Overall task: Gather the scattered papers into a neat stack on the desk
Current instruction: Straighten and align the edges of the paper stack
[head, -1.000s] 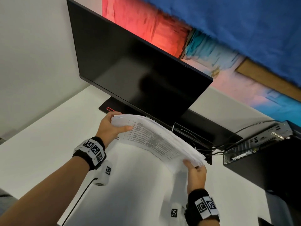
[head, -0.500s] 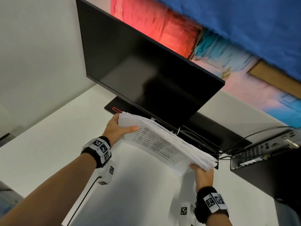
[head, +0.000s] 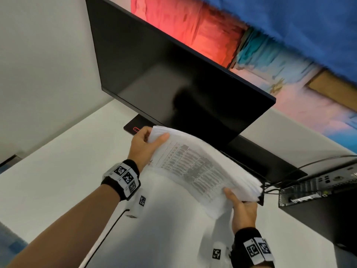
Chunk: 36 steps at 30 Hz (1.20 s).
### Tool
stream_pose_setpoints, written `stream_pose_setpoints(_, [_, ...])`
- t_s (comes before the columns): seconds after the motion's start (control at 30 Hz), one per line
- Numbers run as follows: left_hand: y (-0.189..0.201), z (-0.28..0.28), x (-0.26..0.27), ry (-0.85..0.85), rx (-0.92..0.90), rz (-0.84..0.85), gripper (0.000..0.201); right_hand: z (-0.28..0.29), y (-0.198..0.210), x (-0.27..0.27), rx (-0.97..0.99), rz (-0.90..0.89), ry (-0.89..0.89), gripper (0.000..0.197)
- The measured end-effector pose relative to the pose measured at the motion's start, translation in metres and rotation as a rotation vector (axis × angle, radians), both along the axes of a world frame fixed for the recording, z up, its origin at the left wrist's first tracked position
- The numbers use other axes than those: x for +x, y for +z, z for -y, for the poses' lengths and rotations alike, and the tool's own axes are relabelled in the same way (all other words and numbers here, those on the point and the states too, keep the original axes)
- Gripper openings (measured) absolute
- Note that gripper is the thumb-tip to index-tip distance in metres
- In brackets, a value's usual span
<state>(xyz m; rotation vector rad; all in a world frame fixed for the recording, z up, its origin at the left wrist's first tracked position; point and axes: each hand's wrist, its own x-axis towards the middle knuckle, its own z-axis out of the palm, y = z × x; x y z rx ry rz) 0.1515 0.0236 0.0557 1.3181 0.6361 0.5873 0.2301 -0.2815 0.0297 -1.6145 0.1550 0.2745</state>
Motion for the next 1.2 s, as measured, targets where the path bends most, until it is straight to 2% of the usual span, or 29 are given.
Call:
stream_pose_setpoints(0.1, [0.005, -0.01, 0.002, -0.052, -0.006, -0.008, 0.047, 0.007, -0.006, 0.004, -0.054, 0.056, 0.015, 0.061])
stream_pose_setpoints(0.2, [0.007, -0.013, 0.006, -0.106, -0.036, -0.038, 0.041, 0.006, -0.007, 0.009, -0.087, 0.05, 0.039, 0.067])
stream_pose_setpoints(0.23, [0.003, -0.014, 0.007, -0.128, -0.04, -0.057, 0.043, 0.004, -0.007, 0.01, -0.097, 0.04, 0.05, 0.066])
stream_pose_setpoints(0.37, [-0.015, -0.008, 0.006, -0.194, -0.01, -0.17, 0.073, -0.011, -0.001, 0.011, -0.075, -0.039, 0.057, 0.051])
stream_pose_setpoints(0.47, [-0.018, -0.005, 0.003, -0.134, -0.06, -0.161, 0.067, -0.021, 0.002, 0.009, -0.098, -0.019, 0.045, 0.046])
stream_pose_setpoints(0.63, [-0.01, 0.001, -0.004, -0.108, -0.153, -0.061, 0.054, -0.026, 0.005, -0.001, -0.08, 0.029, 0.04, 0.049])
stream_pose_setpoints(0.77, [-0.006, -0.003, -0.01, -0.086, -0.23, -0.014, 0.038, -0.019, 0.012, -0.018, -0.071, 0.068, 0.057, 0.045])
stream_pose_setpoints(0.83, [-0.004, -0.009, -0.016, -0.096, -0.264, -0.015, 0.04, -0.01, 0.011, -0.024, -0.094, 0.044, 0.07, 0.042])
stream_pose_setpoints(0.9, [-0.004, -0.013, -0.019, -0.15, -0.204, -0.063, 0.051, -0.001, 0.005, -0.026, -0.131, -0.001, 0.044, 0.045])
stream_pose_setpoints(1.0, [-0.004, -0.012, -0.02, -0.259, 0.041, -0.246, 0.062, 0.003, -0.003, -0.022, -0.181, -0.019, 0.038, 0.043])
stream_pose_setpoints(1.1, [-0.011, -0.011, -0.019, -0.238, 0.061, -0.294, 0.071, -0.004, 0.0, -0.02, -0.164, -0.01, 0.027, 0.041])
stream_pose_setpoints(1.2, [-0.017, -0.006, -0.014, -0.189, 0.022, -0.292, 0.073, -0.01, -0.002, -0.017, -0.105, -0.046, -0.007, 0.049])
